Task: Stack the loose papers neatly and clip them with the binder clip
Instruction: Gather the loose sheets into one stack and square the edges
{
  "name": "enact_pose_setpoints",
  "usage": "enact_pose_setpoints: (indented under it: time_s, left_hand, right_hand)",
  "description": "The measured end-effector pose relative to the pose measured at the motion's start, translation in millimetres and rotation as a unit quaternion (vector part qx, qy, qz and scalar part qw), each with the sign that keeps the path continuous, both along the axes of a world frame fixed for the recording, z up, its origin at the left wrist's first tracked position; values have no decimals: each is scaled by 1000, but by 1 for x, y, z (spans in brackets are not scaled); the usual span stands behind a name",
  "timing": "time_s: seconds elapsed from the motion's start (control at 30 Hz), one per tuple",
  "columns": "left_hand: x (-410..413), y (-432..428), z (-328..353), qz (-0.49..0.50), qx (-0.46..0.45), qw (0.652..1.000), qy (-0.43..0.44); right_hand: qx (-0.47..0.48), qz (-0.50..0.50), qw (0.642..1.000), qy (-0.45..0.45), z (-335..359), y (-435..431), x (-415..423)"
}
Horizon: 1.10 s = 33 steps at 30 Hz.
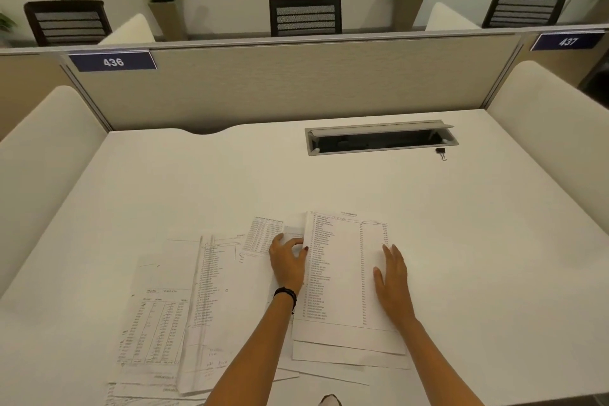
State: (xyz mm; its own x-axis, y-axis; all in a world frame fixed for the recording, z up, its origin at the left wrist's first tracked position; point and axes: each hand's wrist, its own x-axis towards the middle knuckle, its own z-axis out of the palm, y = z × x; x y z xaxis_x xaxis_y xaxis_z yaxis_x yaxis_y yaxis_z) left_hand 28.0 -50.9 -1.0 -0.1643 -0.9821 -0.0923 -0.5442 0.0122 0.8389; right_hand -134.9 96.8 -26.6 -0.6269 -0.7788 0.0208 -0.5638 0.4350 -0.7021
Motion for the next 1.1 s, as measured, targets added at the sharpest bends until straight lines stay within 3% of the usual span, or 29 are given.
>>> enact_pose_setpoints:
  time_s: [0.47,0.8,0.97,1.1]
  left_hand:
    - [4,2,9,-33,42,996,72]
    - [9,3,20,-30,69,987,145]
    - [18,-4,15,-17,12,991,132]
    - [20,-4,19,-2,67,986,151]
  right_hand:
    - [36,-14,998,59,-2,-6,11]
    - [3,-29,999,12,4,-7,15]
    - [5,-44,999,10,2,-10,19]
    - [8,-39,999,0,2,-17,24]
